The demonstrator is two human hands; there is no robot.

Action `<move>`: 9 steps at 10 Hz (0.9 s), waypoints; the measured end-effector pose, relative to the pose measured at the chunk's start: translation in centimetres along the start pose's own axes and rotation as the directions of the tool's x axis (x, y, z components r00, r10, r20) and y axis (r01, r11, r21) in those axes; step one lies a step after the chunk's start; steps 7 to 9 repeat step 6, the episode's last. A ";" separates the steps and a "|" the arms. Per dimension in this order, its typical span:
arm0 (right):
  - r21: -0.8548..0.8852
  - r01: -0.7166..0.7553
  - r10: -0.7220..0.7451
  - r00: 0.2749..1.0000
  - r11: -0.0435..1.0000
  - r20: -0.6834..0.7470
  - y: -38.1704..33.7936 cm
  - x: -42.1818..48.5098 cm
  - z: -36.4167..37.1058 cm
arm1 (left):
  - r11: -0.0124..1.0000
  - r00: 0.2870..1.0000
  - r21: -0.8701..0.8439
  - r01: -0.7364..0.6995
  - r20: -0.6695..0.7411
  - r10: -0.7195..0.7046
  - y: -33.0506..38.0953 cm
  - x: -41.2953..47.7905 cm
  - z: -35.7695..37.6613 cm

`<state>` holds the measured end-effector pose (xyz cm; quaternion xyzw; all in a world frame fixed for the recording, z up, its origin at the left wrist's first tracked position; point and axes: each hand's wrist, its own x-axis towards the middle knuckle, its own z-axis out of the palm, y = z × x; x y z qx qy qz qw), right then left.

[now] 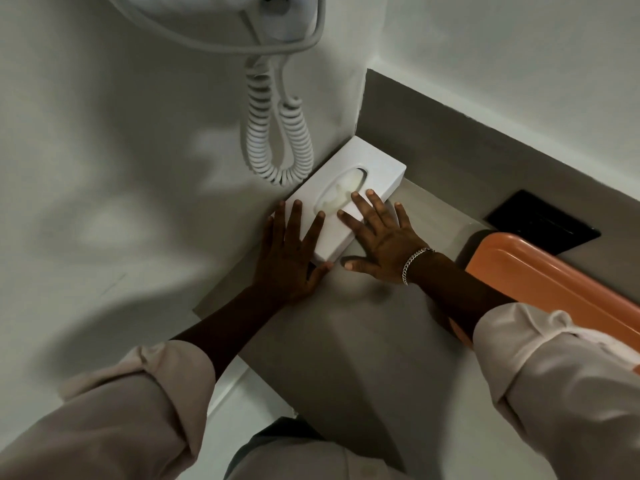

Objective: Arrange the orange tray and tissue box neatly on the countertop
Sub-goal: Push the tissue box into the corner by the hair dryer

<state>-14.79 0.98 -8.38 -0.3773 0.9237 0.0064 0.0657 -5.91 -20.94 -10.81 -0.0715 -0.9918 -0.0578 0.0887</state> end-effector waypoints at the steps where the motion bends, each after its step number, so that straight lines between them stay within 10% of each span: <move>1: 0.011 -0.014 0.014 1.000 1.000 0.012 1.0 0.8 -0.3 | 1.000 1.000 -0.004 0.004 -0.009 -0.004 0.0 1.3 0.5; 9: 0.054 -0.147 0.137 0.980 0.988 0.147 -0.8 -0.9 -3.2 | 0.997 0.998 -0.058 -0.048 -0.032 0.046 -0.2 2.3 -0.4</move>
